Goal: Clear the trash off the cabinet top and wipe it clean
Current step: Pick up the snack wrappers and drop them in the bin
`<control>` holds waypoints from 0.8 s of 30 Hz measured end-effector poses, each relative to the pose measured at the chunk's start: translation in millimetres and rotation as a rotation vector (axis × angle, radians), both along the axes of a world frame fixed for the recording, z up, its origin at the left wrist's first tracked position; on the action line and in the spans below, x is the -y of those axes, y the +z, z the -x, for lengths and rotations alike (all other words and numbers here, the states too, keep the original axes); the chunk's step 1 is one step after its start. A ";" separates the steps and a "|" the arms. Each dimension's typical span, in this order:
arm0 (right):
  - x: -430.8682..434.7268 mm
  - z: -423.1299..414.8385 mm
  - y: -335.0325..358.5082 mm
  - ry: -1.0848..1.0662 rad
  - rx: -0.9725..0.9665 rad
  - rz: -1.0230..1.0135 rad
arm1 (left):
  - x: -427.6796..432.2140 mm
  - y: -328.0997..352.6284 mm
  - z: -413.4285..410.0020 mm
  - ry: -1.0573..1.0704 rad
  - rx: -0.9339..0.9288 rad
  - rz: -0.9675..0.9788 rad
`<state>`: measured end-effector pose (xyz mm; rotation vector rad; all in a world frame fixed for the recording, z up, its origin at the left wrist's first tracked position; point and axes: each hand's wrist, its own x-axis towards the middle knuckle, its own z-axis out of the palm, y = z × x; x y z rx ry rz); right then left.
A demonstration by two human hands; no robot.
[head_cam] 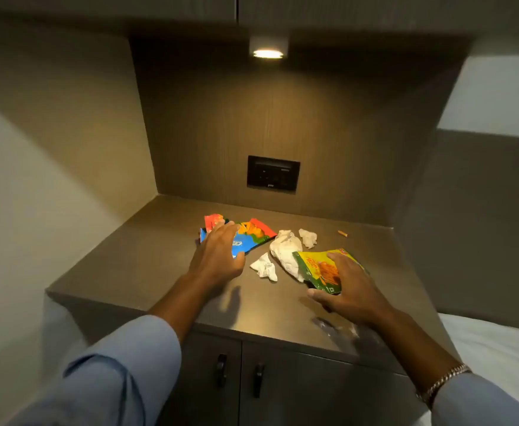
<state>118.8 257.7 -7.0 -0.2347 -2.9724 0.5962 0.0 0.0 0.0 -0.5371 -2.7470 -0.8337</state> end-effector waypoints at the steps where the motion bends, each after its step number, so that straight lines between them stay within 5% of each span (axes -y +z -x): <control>1: -3.4 7.9 -7.1 0.000 0.005 -0.009 | -4.1 -7.7 11.4 0.018 0.067 0.078; 4: -12.7 27.5 -23.7 -0.037 0.068 -0.016 | -12.0 -29.4 38.4 0.091 0.177 0.274; 9: -16.5 40.1 -33.7 -0.138 0.037 -0.055 | -13.6 -50.7 56.9 0.208 0.107 0.252; 14: -16.3 29.1 -9.3 -0.136 -0.251 0.090 | -19.6 -15.9 33.7 0.280 0.023 -0.143; 20: 42.9 -47.1 48.7 -0.017 -0.768 0.323 | -32.5 33.1 -86.1 0.030 -0.107 -0.535; 24: 77.2 -124.7 41.3 0.032 -0.806 0.576 | -36.8 28.4 -181.8 -0.144 -0.045 -0.761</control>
